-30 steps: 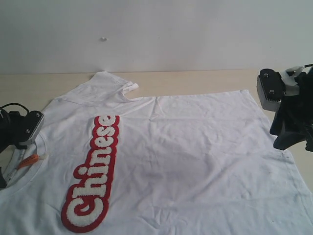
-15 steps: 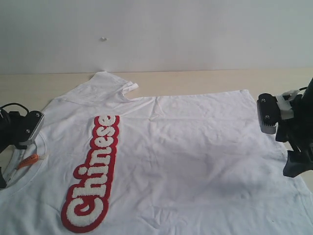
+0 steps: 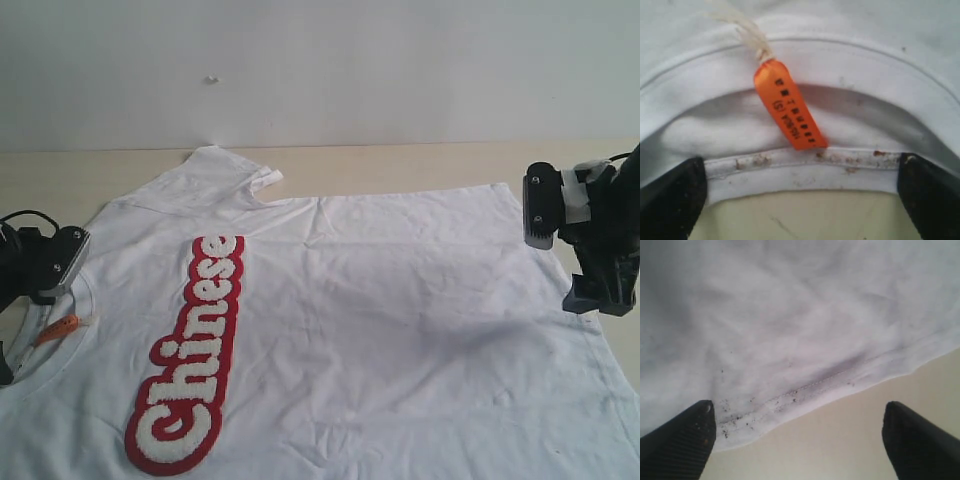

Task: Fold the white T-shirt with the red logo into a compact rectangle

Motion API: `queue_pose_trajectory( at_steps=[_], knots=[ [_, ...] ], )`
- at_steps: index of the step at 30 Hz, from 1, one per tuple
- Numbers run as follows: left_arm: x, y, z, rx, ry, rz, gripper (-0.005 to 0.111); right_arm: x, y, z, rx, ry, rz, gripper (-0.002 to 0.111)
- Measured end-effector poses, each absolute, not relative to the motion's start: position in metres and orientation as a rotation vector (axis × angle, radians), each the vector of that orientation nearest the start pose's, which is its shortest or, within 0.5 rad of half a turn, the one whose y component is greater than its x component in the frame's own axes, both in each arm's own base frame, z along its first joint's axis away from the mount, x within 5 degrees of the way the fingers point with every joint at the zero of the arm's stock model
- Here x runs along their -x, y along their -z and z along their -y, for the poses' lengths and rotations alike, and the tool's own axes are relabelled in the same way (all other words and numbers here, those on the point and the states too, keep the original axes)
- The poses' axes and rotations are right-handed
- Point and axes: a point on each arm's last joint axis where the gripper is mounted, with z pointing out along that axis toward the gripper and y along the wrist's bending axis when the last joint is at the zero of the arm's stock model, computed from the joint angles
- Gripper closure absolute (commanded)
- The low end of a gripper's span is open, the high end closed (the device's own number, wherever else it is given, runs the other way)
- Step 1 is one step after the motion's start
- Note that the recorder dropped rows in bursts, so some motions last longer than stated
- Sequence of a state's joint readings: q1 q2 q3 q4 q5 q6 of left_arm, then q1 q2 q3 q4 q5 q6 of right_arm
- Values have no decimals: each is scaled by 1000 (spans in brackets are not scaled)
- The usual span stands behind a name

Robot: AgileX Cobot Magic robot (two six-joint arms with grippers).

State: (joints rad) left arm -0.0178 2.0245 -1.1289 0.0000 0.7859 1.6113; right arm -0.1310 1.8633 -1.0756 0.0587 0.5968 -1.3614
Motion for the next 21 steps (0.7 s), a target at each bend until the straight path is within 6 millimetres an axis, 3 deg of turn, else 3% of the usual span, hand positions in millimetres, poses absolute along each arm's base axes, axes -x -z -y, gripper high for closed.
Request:
queue_pose_trajectory(
  at_steps=[13,18,21],
  knots=[
    [-345,-103,6,2273,-26,2144,2,-345,-152,41,1653,204,-2386,22],
    [-345,-103,6,2273,-26,2144,2,-345,-152,40,1651,196,-2383,3],
    [-345,-103,6,2273,-26,2144,2,-343,-151,40,1717,177,-2363,3]
  ],
)
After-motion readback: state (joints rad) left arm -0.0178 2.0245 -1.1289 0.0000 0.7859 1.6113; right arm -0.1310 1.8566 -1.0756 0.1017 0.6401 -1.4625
